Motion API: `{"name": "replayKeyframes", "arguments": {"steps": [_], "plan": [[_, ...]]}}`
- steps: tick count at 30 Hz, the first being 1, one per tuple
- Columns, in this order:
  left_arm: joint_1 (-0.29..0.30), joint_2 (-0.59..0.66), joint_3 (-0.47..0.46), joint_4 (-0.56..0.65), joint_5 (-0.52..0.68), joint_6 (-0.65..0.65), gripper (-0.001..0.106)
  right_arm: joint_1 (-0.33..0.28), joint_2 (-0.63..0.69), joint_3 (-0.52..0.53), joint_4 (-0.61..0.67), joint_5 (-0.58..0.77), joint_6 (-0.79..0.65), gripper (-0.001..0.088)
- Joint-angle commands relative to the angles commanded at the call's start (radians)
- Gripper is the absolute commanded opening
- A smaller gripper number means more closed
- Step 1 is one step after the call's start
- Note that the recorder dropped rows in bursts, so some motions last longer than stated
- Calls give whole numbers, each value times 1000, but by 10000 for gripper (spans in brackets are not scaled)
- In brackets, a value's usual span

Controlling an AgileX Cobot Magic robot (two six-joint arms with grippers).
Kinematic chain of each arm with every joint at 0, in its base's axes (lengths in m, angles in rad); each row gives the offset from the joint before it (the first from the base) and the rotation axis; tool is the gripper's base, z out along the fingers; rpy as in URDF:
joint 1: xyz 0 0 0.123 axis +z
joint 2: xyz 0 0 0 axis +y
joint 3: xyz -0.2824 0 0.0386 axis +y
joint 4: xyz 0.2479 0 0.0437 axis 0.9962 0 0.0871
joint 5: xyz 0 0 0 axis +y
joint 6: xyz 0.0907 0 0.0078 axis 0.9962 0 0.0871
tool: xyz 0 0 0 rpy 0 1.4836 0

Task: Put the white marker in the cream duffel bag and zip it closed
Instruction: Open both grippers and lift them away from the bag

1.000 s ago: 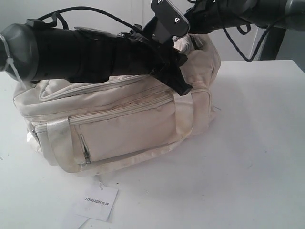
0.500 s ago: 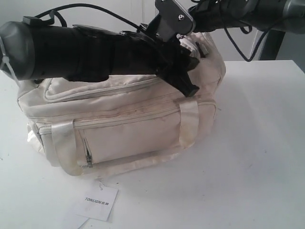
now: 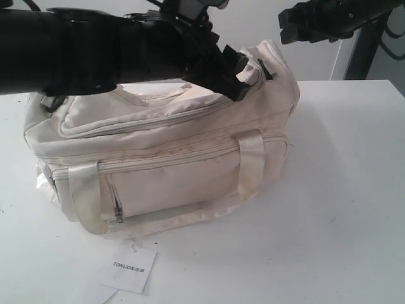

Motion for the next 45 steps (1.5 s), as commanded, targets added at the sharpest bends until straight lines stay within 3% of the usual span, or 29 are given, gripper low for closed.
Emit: {"name": "replayKeyframes", "arguments": {"steps": [7,10,15,17,21,42,45], "plan": [[0,-110,107,0,7,-17,103,0,36,0,-1,3,0,545],[0,-158,140,0,7,-28,0,0,63,0,-1,3,-2,545],[0,-197,201,0,29,-28,0,0,104,0,-1,3,-4,471],[0,-198,217,0,39,-28,0,0,112,0,-1,11,-11,365],[0,-198,238,0,73,-28,0,0,113,0,2,36,-44,1],[0,-198,238,0,-6,-35,0,0,19,2,-1,313,47,0],[0,-198,238,0,-3,-68,0,0,19,2,-1,313,63,46]]}}
